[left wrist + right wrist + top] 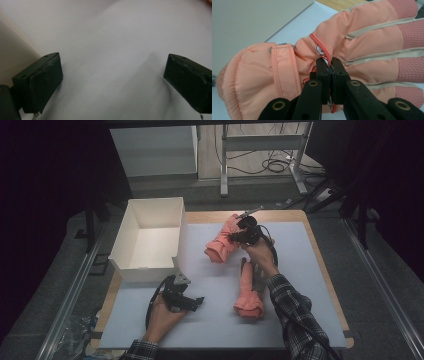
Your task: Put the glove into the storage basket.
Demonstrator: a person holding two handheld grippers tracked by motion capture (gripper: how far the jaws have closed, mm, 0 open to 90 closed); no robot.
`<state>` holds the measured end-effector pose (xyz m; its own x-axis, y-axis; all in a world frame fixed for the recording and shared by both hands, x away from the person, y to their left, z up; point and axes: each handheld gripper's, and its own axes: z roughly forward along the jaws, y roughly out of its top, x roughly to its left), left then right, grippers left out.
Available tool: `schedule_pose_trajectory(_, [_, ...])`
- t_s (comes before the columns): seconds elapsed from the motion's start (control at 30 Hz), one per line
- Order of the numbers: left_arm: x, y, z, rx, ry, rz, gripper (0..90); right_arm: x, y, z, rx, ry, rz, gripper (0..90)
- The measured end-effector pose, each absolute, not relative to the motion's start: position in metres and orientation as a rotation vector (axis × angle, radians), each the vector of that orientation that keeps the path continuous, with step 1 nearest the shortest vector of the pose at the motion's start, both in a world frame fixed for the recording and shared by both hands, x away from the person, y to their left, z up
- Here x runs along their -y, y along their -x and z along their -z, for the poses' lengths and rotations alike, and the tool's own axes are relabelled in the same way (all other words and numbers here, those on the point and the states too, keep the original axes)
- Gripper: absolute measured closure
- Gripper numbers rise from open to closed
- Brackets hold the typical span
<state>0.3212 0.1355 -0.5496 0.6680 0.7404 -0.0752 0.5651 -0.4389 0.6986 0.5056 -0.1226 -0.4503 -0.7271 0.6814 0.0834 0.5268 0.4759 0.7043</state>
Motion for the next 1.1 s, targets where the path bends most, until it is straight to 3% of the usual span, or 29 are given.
schedule_pose_trajectory(0.57, [-0.135,-0.321,0.549,-1.004,-2.166,-0.314,2.1,0.142,-0.457,0.403,-2.576,-0.856,-1.187,86.5])
schedule_pose_trajectory(1.1, [-0.135,-0.321,0.550,-1.000,-2.168,-0.321,2.2,0.189,-0.405,0.393,-2.653,-0.715,-1.185,86.5])
